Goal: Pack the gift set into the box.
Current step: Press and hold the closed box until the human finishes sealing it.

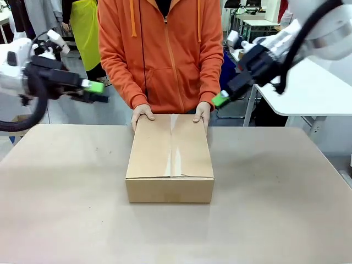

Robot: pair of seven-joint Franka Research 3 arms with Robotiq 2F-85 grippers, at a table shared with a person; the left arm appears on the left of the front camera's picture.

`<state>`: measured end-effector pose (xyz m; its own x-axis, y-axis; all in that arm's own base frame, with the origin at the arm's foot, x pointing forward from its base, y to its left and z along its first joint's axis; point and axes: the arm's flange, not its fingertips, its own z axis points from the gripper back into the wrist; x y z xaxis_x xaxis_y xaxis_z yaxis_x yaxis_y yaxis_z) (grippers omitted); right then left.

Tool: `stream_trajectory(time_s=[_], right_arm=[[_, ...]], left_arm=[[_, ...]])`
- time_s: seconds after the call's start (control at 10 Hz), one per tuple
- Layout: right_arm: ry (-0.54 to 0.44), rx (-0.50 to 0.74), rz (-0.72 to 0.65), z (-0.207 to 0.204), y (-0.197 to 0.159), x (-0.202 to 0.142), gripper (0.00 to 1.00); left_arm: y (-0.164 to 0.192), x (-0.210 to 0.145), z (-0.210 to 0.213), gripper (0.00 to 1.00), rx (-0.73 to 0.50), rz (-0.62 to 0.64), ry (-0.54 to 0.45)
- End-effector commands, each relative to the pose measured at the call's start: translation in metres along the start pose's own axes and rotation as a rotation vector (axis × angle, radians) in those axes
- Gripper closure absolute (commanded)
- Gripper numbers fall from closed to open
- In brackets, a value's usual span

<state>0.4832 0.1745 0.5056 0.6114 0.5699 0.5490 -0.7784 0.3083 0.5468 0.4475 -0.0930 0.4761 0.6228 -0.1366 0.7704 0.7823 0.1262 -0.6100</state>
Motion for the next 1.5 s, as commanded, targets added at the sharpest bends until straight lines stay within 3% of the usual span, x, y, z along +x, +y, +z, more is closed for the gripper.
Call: stream_trajectory(time_s=[0.0, 0.1, 0.2, 0.3, 0.4, 0.5, 0.6, 0.7, 0.8, 0.9, 1.0, 1.2, 1.4], right_arm=[[-0.210, 0.509, 0.643, -0.007, -0.047, 0.009, 0.00], [-0.260, 0.490, 0.585, -0.012, -0.067, 0.011, 0.00], [-0.232, 0.354, 0.402, -0.018, -0.077, 0.014, 0.00], [-0.127, 0.108, 0.271, -0.020, -0.038, 0.018, 0.00], [-0.127, 0.108, 0.271, -0.020, -0.038, 0.018, 0.00], [-0.199, 0.195, 0.363, -0.026, -0.070, 0.013, 0.00], [-0.182, 0.308, 0.608, -0.037, -0.074, 0.019, 0.00], [-0.213, 0.295, 0.820, -0.052, -0.092, 0.018, 0.00], [-0.247, 0.242, 0.912, -0.061, -0.119, 0.010, 0.00], [-0.306, 0.241, 0.966, -0.071, -0.140, 0.002, 0.00], [-0.322, 0.208, 0.957, -0.082, -0.149, -0.004, 0.00], [-0.278, 0.149, 0.910, -0.101, -0.147, -0.011, 0.00], [-0.214, 0.150, 0.868, -0.124, -0.124, -0.021, 0.00]], left_arm=[[0.004, -0.015, -0.026, 0.00, -0.020, -0.449, -0.158], [0.004, -0.016, -0.045, 0.00, -0.009, -0.532, -0.144], [0.007, -0.013, -0.053, 0.00, 0.081, -0.544, -0.090], [-0.001, 0.003, -0.036, 0.00, 0.015, -0.294, -0.116], [-0.001, 0.003, -0.036, 0.00, 0.015, -0.294, -0.116], [0.001, -0.003, -0.050, 0.00, 0.030, -0.437, -0.103], [0.009, -0.010, -0.068, 0.00, 0.161, -0.679, -0.125], [0.030, -0.022, -0.082, 0.00, 0.165, -0.797, -0.124], [0.047, -0.034, -0.092, 0.00, 0.060, -0.870, -0.152], [0.065, -0.046, -0.101, 0.00, 0.051, -0.982, -0.149], [0.078, -0.056, -0.108, 0.00, 0.022, -0.984, -0.178], [0.103, -0.075, -0.114, 0.00, 0.052, -1.007, -0.082], [0.115, -0.081, -0.110, 0.00, 0.074, -0.962, -0.048]])
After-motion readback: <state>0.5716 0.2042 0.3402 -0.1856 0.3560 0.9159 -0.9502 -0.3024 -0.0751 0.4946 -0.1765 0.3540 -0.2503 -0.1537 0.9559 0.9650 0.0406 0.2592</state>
